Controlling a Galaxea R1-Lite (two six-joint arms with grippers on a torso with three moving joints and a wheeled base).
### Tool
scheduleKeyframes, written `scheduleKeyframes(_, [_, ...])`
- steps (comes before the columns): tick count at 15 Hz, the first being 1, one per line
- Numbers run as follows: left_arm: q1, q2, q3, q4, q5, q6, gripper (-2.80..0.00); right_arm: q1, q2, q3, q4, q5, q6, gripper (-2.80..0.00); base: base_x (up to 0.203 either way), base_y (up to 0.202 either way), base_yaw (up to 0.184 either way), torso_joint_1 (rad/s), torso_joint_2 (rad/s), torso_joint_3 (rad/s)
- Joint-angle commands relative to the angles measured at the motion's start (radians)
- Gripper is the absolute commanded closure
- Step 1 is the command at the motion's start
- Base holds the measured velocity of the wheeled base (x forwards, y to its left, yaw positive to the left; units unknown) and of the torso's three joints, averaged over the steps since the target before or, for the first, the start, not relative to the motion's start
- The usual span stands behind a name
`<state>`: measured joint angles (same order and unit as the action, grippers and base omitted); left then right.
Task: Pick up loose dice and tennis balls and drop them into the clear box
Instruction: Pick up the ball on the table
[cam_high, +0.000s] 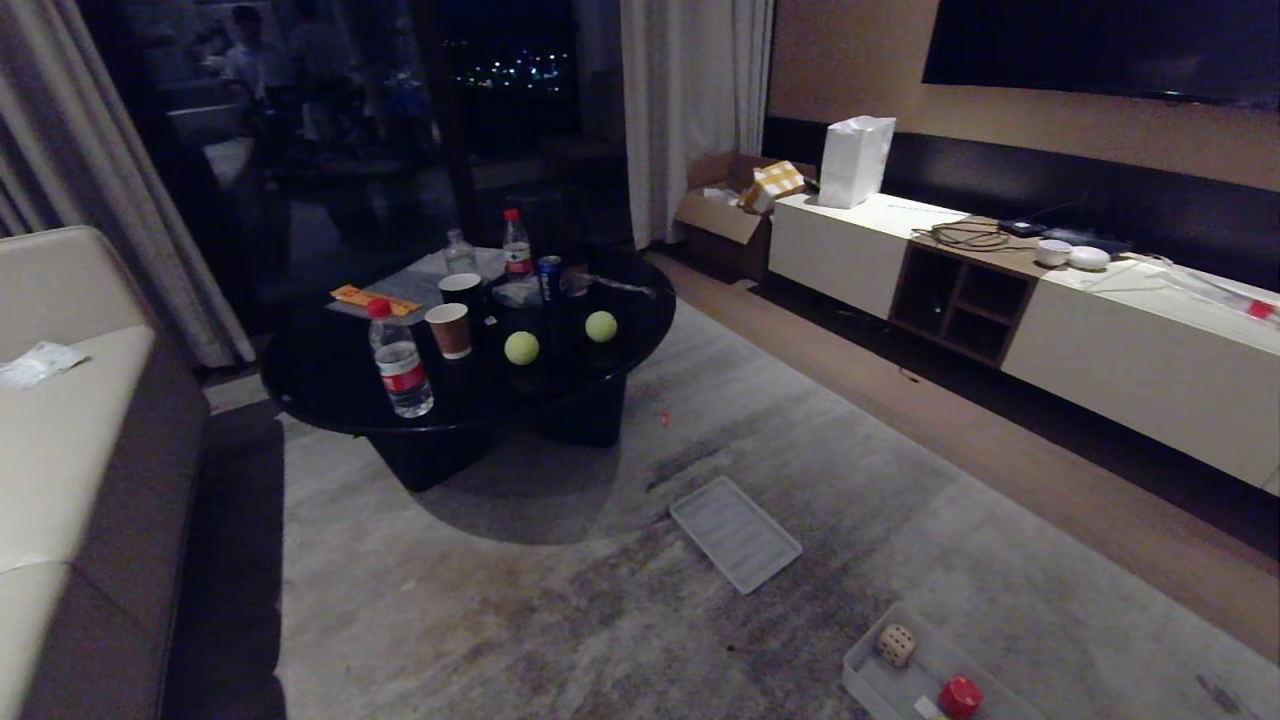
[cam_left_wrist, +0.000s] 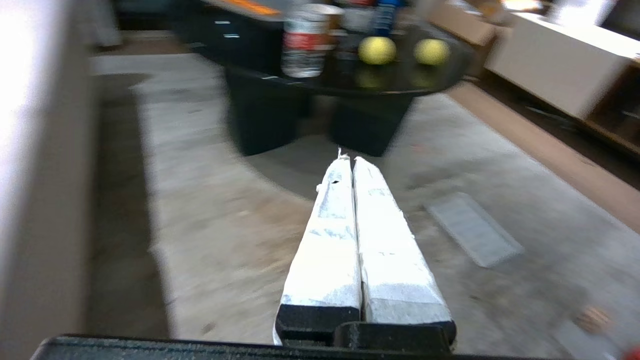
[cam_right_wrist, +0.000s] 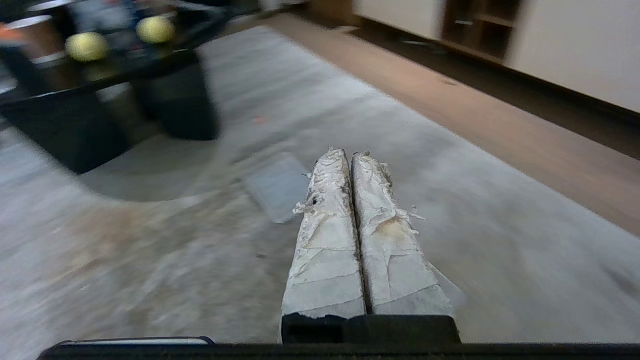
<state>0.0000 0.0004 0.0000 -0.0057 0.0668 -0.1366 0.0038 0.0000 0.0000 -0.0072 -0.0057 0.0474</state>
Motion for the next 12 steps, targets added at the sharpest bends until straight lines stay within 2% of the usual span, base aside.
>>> scheduleKeyframes(1, [0.0,0.001,0.002,0.0,0.001,-0.001,0.0,0.001,0.002,0.005,0.0,0.0,0.0,0.0,0.003,-0.009,0.165,0.005,0.0,0.002])
scheduleKeyframes(12, [0.0,0.001,0.002,0.0,0.001,-0.001,0.0,0.001,0.002,0.005,-0.002,0.001,-0.001,0.0,-0.001,-0.008,0.162,0.002,0.0,0.002])
